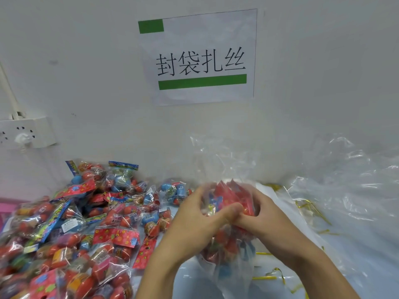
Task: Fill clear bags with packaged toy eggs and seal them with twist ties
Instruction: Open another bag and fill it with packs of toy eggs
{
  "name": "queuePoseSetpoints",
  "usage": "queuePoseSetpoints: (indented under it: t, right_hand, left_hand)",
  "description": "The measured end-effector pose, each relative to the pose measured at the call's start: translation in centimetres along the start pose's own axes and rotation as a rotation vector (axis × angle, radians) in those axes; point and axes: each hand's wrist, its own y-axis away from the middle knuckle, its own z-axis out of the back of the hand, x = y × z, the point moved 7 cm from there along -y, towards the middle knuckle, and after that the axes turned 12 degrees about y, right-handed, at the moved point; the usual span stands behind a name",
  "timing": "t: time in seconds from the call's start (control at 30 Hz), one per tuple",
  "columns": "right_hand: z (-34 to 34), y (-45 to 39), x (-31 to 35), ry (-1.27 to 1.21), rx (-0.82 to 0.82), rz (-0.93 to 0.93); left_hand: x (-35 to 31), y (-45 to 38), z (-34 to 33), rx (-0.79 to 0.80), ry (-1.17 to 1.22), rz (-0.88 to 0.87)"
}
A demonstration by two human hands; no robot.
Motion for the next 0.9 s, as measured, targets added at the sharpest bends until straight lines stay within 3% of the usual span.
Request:
queuePoseSetpoints:
  t: [0.1, 0.27, 0.43, 0.6, 0.9]
  right_hand:
    - [-0.4, 0.0, 0.0, -0.009, 0.043, 0.018]
    - [-0.6, 0.1, -0.4, -0.052, 0.133, 0.031]
    - [0.9, -0.6, -0.8, -0.092, -0.047, 0.009]
    - [1.4, -0.4, -0.7, -0.070, -0.089, -0.026]
    - [5.5, 0.2, -0.9, -0.175, -0.644, -0.138]
  left_hand:
    - [0.6, -0.5, 0.0, -0.098, 0.044, -0.029]
    - [0.5, -0.6, 0.5, -0.124, 0.048, -0.096]
    - [1.1, -0.8, 1.2, -0.175, 0.192, -0.080]
    - [1.0, -0.9, 0.9, -0.142, 0.231, -0.078]
    - [2.7, -0.5, 2.0, -0.355, 0.524, 0.047]
